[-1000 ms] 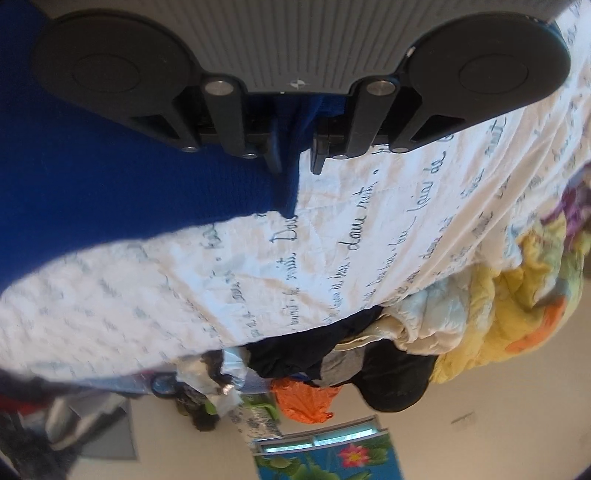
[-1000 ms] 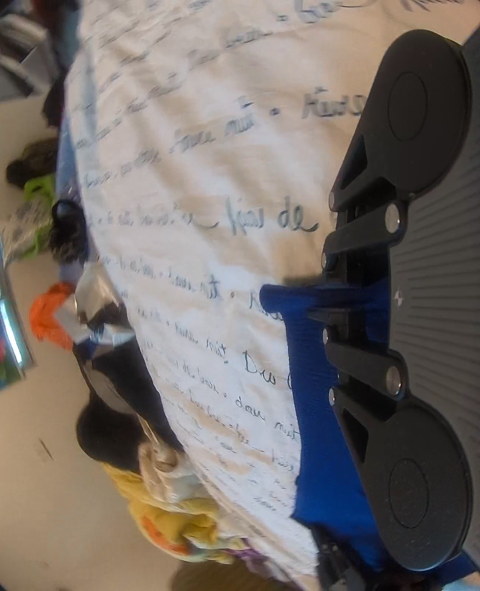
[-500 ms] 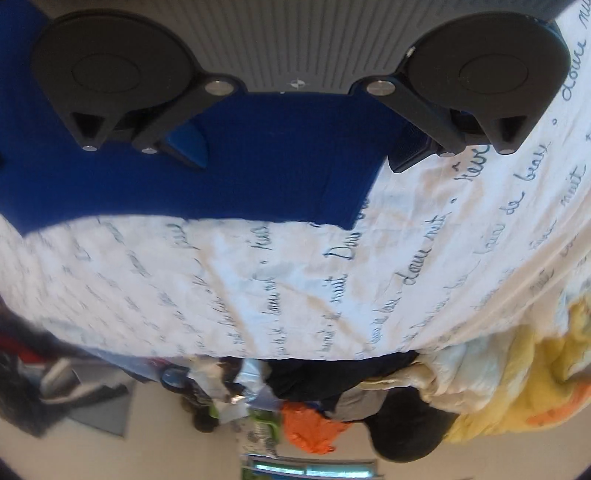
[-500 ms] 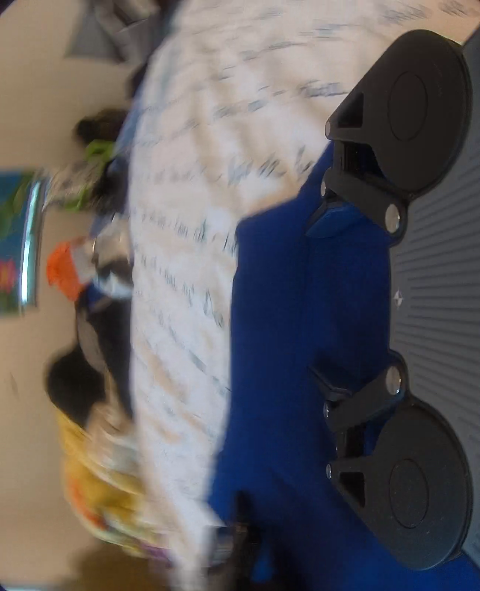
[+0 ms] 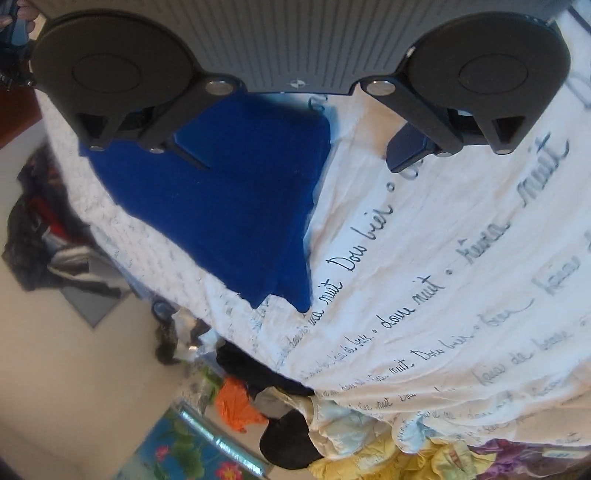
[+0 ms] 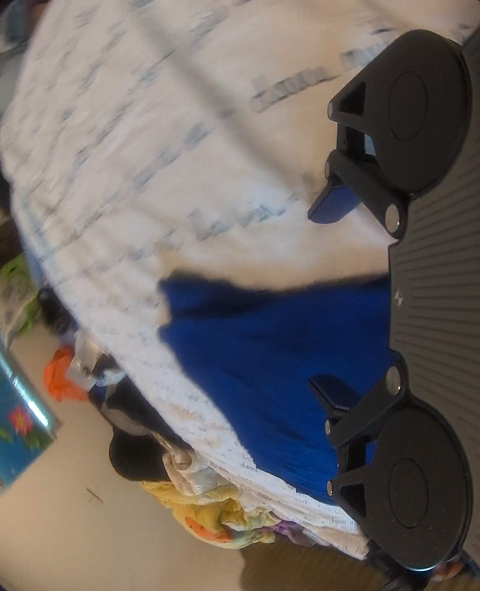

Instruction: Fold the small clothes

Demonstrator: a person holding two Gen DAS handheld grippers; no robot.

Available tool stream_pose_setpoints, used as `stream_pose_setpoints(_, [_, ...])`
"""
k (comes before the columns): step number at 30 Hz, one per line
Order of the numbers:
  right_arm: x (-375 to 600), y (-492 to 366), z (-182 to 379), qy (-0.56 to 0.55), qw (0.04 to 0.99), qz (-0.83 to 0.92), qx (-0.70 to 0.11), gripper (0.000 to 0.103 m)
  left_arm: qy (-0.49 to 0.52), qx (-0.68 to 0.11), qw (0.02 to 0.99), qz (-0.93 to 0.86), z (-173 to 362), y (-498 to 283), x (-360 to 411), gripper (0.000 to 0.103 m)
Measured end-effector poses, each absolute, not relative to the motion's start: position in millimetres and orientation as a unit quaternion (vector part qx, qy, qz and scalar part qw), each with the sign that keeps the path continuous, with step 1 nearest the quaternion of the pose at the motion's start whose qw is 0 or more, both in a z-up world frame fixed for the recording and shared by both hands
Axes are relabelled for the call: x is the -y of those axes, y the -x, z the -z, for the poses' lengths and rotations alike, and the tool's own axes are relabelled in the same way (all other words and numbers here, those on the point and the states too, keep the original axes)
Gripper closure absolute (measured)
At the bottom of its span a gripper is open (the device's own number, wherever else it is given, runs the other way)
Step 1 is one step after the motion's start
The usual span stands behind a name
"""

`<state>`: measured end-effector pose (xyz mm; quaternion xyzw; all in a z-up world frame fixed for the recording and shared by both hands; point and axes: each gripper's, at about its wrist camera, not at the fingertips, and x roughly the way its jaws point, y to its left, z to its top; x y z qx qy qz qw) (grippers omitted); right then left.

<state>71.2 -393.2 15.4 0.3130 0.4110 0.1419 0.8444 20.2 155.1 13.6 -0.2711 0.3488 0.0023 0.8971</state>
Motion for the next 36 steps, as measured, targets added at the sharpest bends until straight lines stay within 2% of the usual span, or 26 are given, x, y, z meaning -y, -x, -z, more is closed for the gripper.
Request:
stream_pose_setpoints(5, [374.0,-91.0,0.7,-0.396,0.762,-0.240,-0.453,0.013,0.381,-0.360,0.849,0.068,-4.1,-32.4,-154.7,0.009])
stream_pose_setpoints(6, [369.6,-92.5,1.4,-0.397,0.763,-0.247,-0.447,0.013,0.378,-0.364,0.849,0.060,-4.9,-36.4,-152.5,0.020])
stream_pose_setpoints(7, [368.7,-94.1,-0.2,-0.397,0.765,-0.245,-0.444,0.015,0.375,-0.373,0.847,0.054,-4.5,-40.5,-150.7,0.039])
stream_pose_setpoints(8, [368.3,-96.9,-1.3,-0.396,0.767,-0.240,-0.445,0.022,0.375,-0.385,0.842,0.048,-2.7,-45.2,-150.8,0.050])
stream_pose_setpoints(9, [367.7,-99.5,-1.6,-0.388,0.770,-0.231,-0.450,0.033,0.377,-0.396,0.837,0.038,0.1,-48.5,-151.7,0.074])
stream_pose_setpoints(10, [366.3,-102.4,-0.4,-0.374,0.774,-0.221,-0.460,0.067,0.376,-0.406,0.833,0.031,2.7,-51.7,-153.1,0.091])
stream_pose_setpoints(11, [364.7,-105.4,2.1,-0.360,0.777,-0.215,-0.469,0.090,0.373,-0.412,0.831,0.023,4.0,-54.3,-154.7,0.093])
stream_pose_setpoints(14, [366.9,-107.5,1.4,-0.345,0.786,-0.222,-0.463,0.094,0.355,-0.398,0.846,0.010,-7.4,-51.6,-155.8,0.095])
stream_pose_setpoints(19, [377.4,-97.8,-42.4,-0.329,0.809,-0.259,-0.411,0.096,0.318,-0.360,0.875,0.056,-63.1,-24.6,-147.9,0.097])
stream_pose_setpoints(23, [386.8,-62.8,-70.0,-0.300,0.815,-0.289,-0.404,0.098,0.280,-0.357,0.887,0.084,-81.9,18.0,-142.5,0.097])
stream_pose_setpoints(26, [393.2,-34.2,-56.3,-0.314,0.801,-0.294,-0.416,0.098,0.245,-0.373,0.893,0.052,-58.3,29.2,-148.6,0.094])
stream_pose_setpoints(29, [395.8,-30.4,-22.8,-0.307,0.801,-0.229,-0.460,0.093,0.247,-0.423,0.872,0.017,-18.0,19.1,-164.0,0.082])
stream_pose_setpoints(30, [401.7,-33.8,-14.0,-0.331,0.790,-0.210,-0.471,0.093,0.258,-0.414,0.873,0.014,-17.2,20.3,-171.5,0.078])
stream_pose_setpoints(31, [408.7,-36.7,-11.1,-0.358,0.782,-0.198,-0.469,0.092,0.258,-0.407,0.876,0.007,-22.6,19.3,-173.5,0.060])
stream_pose_setpoints(32, [414.7,-38.2,-15.7,-0.378,0.784,-0.193,-0.453,0.092,0.246,-0.391,0.887,-0.001,-31.4,17.6,-173.9,0.046])
stream_pose_setpoints(33, [417.9,-40.4,-24.3,-0.383,0.793,-0.196,-0.431,0.092,0.225,-0.365,0.903,-0.015,-43.1,16.2,-171.5,0.019])
stream_pose_setpoints(34, [418.0,-44.6,-35.0,-0.376,0.806,-0.202,-0.409,0.088,0.199,-0.335,0.920,-0.030,-54.9,15.3,-166.5,0.009])
stream_pose_setpoints(35, [414.7,-51.1,-44.7,-0.363,0.817,-0.204,-0.399,0.068,0.165,-0.309,0.936,-0.036,-65.1,12.0,-157.5,0.011])
stream_pose_setpoints(36, [407.8,-60.8,-53.8,-0.344,0.827,-0.206,-0.394,0.055,0.129,-0.294,0.946,-0.033,-72.7,5.3,-146.0,0.011])
